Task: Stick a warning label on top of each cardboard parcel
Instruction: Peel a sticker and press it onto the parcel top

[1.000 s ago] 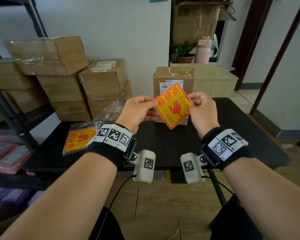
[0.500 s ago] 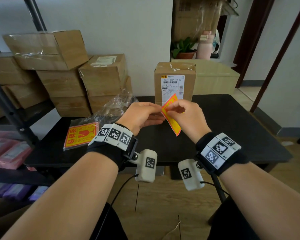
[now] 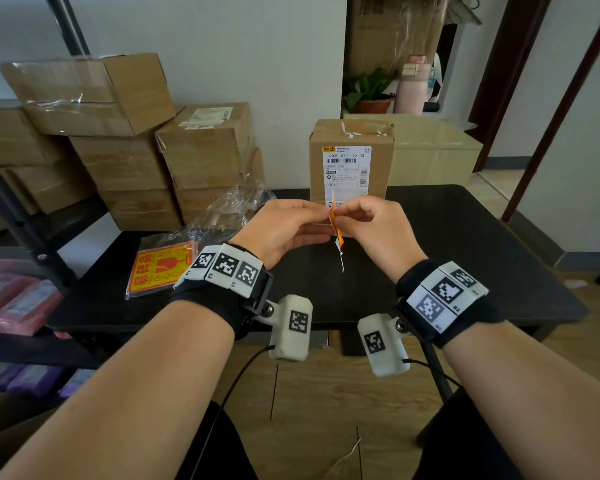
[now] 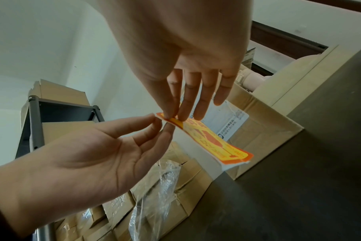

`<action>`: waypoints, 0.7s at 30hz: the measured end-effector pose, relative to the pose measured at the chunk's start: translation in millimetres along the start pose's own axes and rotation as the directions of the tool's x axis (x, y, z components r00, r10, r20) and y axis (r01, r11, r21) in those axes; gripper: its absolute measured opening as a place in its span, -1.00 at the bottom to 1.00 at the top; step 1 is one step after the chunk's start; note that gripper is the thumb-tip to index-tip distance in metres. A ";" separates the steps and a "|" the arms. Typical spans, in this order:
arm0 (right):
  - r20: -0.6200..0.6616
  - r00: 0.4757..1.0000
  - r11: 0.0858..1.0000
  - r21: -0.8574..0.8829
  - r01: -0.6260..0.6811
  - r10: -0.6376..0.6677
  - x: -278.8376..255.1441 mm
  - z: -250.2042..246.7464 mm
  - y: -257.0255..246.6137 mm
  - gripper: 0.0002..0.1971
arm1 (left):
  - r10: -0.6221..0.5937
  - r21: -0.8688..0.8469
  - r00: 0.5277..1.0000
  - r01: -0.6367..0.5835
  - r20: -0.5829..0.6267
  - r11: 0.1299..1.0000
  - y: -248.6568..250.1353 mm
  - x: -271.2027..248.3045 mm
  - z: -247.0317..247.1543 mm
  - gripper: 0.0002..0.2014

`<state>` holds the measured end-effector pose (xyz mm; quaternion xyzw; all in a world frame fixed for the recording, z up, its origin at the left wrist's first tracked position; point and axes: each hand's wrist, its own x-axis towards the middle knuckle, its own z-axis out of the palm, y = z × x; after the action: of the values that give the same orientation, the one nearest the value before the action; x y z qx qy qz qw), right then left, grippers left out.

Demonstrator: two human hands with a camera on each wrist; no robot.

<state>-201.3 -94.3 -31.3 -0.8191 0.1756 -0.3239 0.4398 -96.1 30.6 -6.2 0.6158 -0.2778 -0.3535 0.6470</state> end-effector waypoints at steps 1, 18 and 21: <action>0.005 1.000 1.000 -0.001 -0.001 0.001 0.2 0.0 0.4 -0.90 | -0.001 0.002 1.000 0.001 0.000 1.000 -0.5 0.7 -0.4 -0.88; 0.077 0.996 0.989 0.131 -0.061 0.052 -3.4 -4.8 -1.2 -0.88 | 0.022 0.186 0.997 -0.007 -0.076 0.982 -5.7 10.5 -2.5 -0.92; 0.035 0.995 0.986 0.139 -0.095 0.091 -0.5 -6.6 0.5 -0.89 | 0.022 0.186 0.996 -0.006 -0.084 0.982 -6.2 12.1 -0.6 -0.94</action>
<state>-206.2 -98.2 -29.3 -0.7816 0.1839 -0.3029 0.5134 -89.1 21.3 -13.3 0.6861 -0.2860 -0.2946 0.6005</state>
